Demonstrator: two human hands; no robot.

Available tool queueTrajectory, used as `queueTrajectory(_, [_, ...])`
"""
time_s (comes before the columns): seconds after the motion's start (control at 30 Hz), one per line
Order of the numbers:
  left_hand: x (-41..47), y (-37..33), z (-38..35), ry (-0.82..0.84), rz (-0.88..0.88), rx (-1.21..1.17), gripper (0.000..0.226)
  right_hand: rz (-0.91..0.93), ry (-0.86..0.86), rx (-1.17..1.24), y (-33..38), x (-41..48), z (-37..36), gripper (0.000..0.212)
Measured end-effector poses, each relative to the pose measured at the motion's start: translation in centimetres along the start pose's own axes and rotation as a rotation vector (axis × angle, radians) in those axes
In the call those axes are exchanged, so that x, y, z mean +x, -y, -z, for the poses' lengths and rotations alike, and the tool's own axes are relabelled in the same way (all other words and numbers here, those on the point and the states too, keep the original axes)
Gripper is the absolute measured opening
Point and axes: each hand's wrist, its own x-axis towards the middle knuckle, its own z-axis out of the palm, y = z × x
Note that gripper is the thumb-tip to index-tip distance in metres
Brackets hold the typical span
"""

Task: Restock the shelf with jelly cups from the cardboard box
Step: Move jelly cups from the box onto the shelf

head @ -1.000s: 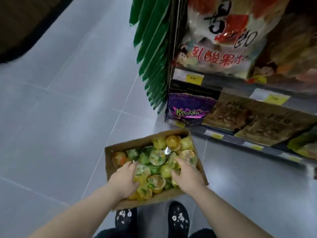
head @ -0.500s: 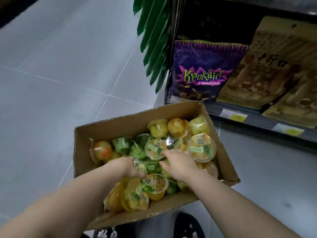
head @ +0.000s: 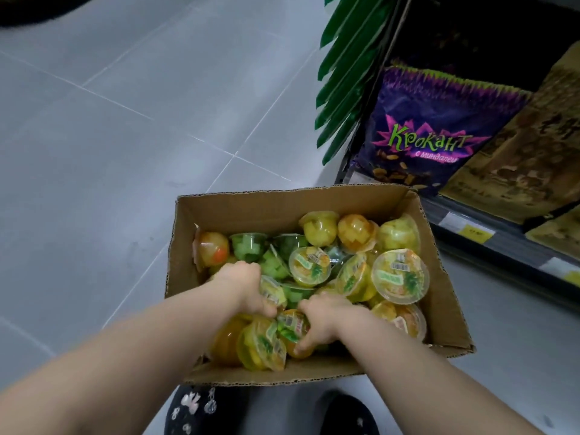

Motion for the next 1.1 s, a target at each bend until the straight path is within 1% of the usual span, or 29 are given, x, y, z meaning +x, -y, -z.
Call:
queueTrajectory(0.07, [-0.1, 0.6, -0.1, 0.027, 0.018, 0.009, 0.100, -0.023, 0.054, -0.037, 0.6, 0.5, 0.1, 0.081])
queueTrajectory(0.13, [-0.2, 1.1, 0.0, 0.090, 0.031, -0.017, 0.105, -0.049, 0.074, -0.007, 0.7, 1.3, 0.0, 0.082])
queueTrajectory(0.2, [-0.4, 1.5, 0.2, 0.151, 0.017, -0.067, 0.105, -0.068, 0.098, 0.036, 0.6, 2.3, -0.3, 0.086])
queueTrajectory(0.3, [-0.5, 1.8, -0.1, 0.178, 0.022, -0.120, 0.105, -0.063, 0.098, 0.039, 0.3, 2.7, -0.8, 0.086])
queueTrajectory(0.43, [-0.6, 1.8, -1.1, 0.118, 0.055, -0.210, 0.102, -0.050, 0.018, 0.103, -0.4, 1.3, -0.7, 0.088])
queueTrajectory(0.5, [-0.8, 1.4, -0.4, 0.021, 0.042, -0.234, 0.100, -0.048, -0.045, 0.160, -1.1, 0.2, 0.5, 0.094])
queueTrajectory(0.57, [-1.1, 0.6, 1.2, -0.089, 0.053, -0.340, 0.099, -0.056, -0.118, 0.240, -2.0, -1.3, 2.1, 0.100])
queueTrajectory(0.63, [-2.0, -0.4, 3.7, -0.173, 0.072, -0.497, 0.098, -0.095, -0.185, 0.400, -2.8, -3.3, 3.7, 0.102])
queueTrajectory(0.7, [-3.9, -1.3, 6.8, -0.211, 0.053, -0.597, 0.097, -0.148, -0.262, 0.589, -3.2, -6.4, 5.2, 0.102])
queueTrajectory(0.77, [-6.9, -2.0, 10.4, -0.221, 0.007, -0.630, 0.095, -0.203, -0.352, 0.737, -3.2, -10.7, 6.9, 0.102])
queueTrajectory(0.83, [-10.7, -2.7, 14.6, -0.237, -0.054, -0.614, 0.095, -0.245, -0.411, 0.840, -3.3, -15.8, 9.0, 0.102])
queueTrajectory(0.97, [-19.7, -5.0, 24.5, -0.310, -0.182, -0.593, 0.091, -0.292, -0.505, 0.938, -3.7, -26.8, 14.8, 0.099])
queueTrajectory(1.1, [-29.4, -7.5, 35.1, -0.347, -0.333, -0.582, 0.098, -0.329, -0.668, 0.955, -3.5, -39.1, 21.5, 0.100])
